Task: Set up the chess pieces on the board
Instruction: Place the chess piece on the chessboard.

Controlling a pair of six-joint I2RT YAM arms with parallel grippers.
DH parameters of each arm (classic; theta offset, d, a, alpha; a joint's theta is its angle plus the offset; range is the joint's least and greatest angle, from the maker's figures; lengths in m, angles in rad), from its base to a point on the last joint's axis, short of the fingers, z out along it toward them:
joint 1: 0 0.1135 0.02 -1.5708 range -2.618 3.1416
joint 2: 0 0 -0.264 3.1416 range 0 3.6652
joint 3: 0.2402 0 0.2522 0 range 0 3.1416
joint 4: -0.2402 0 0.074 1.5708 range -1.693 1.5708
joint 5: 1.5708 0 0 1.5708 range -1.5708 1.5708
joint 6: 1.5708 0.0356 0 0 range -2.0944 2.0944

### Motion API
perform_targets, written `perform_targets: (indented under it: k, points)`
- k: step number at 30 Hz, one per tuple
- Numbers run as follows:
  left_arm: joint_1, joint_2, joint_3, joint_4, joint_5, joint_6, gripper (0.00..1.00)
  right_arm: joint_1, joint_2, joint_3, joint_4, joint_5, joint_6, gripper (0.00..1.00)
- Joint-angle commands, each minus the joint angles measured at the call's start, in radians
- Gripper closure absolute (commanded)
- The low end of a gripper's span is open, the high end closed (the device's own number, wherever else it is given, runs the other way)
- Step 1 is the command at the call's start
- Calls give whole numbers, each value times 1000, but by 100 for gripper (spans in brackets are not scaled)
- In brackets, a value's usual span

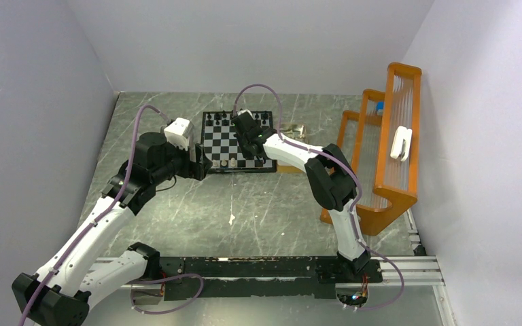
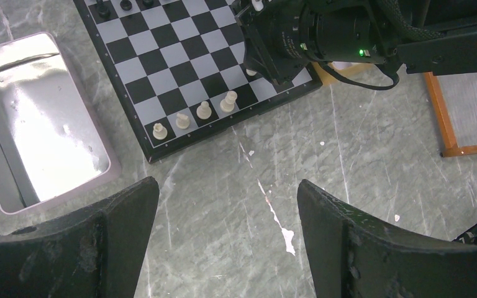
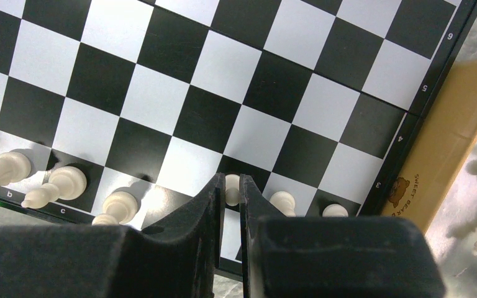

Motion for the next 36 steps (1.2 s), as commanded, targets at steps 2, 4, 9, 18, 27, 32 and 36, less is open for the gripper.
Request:
perform_targets:
  k: [2,4,9,18,27,32,36]
  points:
    - [11,-15,6,-4,0,2,14,4,20,8,-27,16,5,84]
    - [11,-15,6,-4,0,3,14,3,25,11,-28,17,6,84]
    - [11,-14,6,-4,2,3,14,3,33,31,-31,15,5,79]
    - [11,-10,6,-2,7,3,14,3,48,101,-58,27,-16,77]
    - [11,-7,6,-2,14,3,14,2,39,121,-80,35,-22,75]
    - [12,-9,6,-2,13,3,14,3,35,136,-92,37,-28,75]
    - [12,-10,6,-2,12,2,14,1,1,140,-95,45,-34,75]
